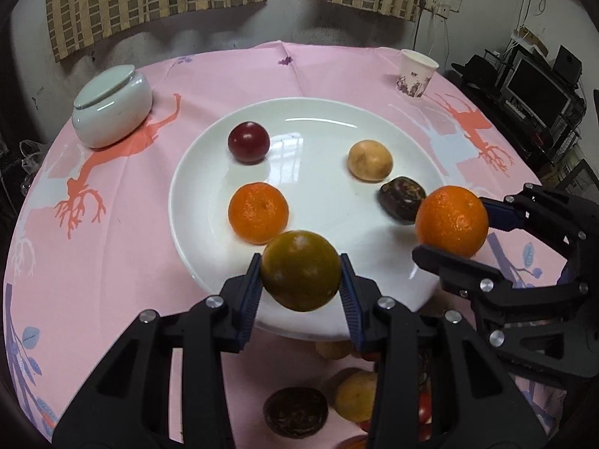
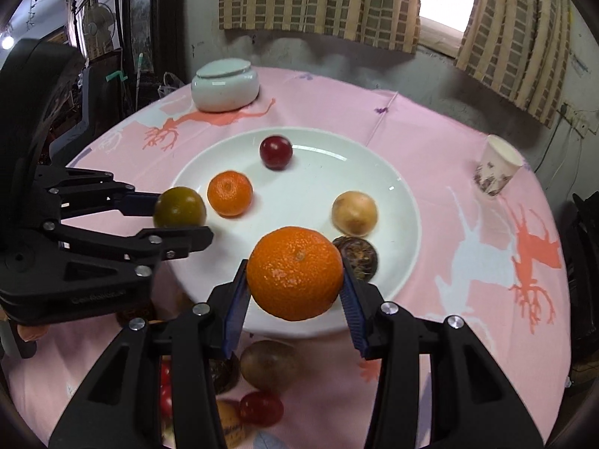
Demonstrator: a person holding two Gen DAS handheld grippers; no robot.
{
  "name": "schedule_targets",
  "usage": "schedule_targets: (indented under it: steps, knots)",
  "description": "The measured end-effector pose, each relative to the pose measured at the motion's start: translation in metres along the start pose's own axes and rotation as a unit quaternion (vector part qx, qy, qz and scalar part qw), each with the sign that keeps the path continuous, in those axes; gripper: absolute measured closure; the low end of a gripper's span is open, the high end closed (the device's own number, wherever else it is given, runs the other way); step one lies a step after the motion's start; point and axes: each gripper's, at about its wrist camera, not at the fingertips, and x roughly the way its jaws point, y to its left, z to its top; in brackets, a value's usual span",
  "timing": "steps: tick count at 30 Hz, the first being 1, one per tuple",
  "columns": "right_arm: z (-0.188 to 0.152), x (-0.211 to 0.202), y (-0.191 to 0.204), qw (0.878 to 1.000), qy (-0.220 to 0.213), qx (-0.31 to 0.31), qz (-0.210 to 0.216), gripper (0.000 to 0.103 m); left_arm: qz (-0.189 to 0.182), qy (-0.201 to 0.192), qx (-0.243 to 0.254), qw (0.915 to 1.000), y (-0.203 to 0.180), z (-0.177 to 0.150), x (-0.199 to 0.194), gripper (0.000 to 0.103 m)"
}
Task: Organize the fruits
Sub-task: 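Carry both fruits onto the white plate and open both tools, then grasp a dark brown round fruit from the pile with the left tool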
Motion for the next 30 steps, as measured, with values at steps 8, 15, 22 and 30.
schedule_targets:
  steps: [8,15,22,30]
  knots:
    - [0.000,0.038,-0.003,0.999,0.022,0.027,0.008,0.057,0.003,0.021,-0.020,0.9996,0.013,0.005,0.035,0.063]
    - [0.005,0.044,-0.016,0.998,0.025,0.057,0.028,0.046,0.027,0.001,-0.024,0.9993,0.016,0.012,0.043,0.047]
    - [-0.001,0.002,-0.023,0.996,-0.020,0.081,0.039,0.042,0.021,-0.046,-0.041,0.9979,0.021,0.006,0.005,0.024]
    - [-0.031,-0.060,-0.024,0.995,-0.053,0.081,0.036,0.042,0.021,-0.094,-0.025,0.9950,0.017,-0.016,-0.056,0.016]
